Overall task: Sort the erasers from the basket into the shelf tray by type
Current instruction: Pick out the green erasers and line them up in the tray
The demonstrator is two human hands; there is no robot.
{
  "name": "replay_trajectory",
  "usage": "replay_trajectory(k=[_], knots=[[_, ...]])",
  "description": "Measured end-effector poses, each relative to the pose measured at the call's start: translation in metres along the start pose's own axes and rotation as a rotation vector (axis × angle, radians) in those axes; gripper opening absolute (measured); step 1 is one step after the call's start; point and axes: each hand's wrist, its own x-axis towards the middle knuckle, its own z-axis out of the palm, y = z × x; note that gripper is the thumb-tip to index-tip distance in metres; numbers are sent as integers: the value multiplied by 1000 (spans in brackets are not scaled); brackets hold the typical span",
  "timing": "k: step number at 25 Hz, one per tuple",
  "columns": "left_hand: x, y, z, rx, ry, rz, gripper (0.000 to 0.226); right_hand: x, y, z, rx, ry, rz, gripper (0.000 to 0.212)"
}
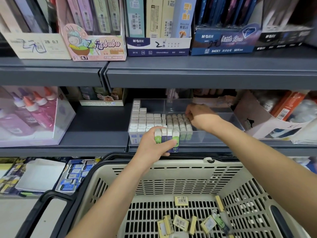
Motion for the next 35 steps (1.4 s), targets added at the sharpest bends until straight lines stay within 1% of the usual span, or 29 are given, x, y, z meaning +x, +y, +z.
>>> replay_trajectory(k=[3, 6, 8, 9, 11, 12, 13, 16, 19, 20, 21, 23, 24, 25, 29, 32, 35], knots=[[0, 1, 0, 2, 11, -15, 39, -1, 1, -6, -13, -41, -18, 23], [-1, 5, 0, -4, 31, -42, 39, -12, 7, -17, 32, -3, -12, 24], [-1, 9, 3, -22, 34, -41, 39, -31, 11, -20, 151, 48, -23, 18], [0, 12, 5, -25, 33, -37, 37, -43, 10, -20, 261, 48, -46, 15], [0, 17, 14, -23, 12, -15, 33, -71, 4, -21, 537, -3, -117, 11], [0, 19, 19, -16, -8, 1, 32, -82, 0, -21, 631, -30, -146, 7], [-1, 20, 25, -4, -30, 17, 31, -89, -2, -21, 669, -36, -166, 5], [-3, 20, 41, 20, -58, 40, 27, -98, 5, -27, 621, 16, -162, 5], [-3, 18, 39, 4, -2, 25, 20, -93, 21, -41, 727, 71, -76, 8], [-3, 18, 35, -2, 31, 19, 20, -88, 27, -45, 730, 112, -43, 7], [-2, 17, 31, -10, 62, 13, 20, -83, 32, -47, 671, 156, -23, 5], [-3, 15, 24, -31, 97, 5, 20, -74, 35, -44, 475, 209, -33, 6], [-3, 14, 22, -37, 101, 3, 20, -71, 33, -41, 411, 209, -51, 6], [-5, 13, 21, -41, 98, 3, 19, -68, 31, -37, 385, 196, -63, 4], [-8, 11, 19, -48, 83, -5, 20, -57, 30, -25, 326, 94, -41, 10], [-7, 10, 18, -60, 84, -10, 21, -52, 31, -16, 271, 19, -19, 2], [-6, 10, 22, -58, 71, -22, 18, -53, 27, -9, 175, -29, -48, 14]])
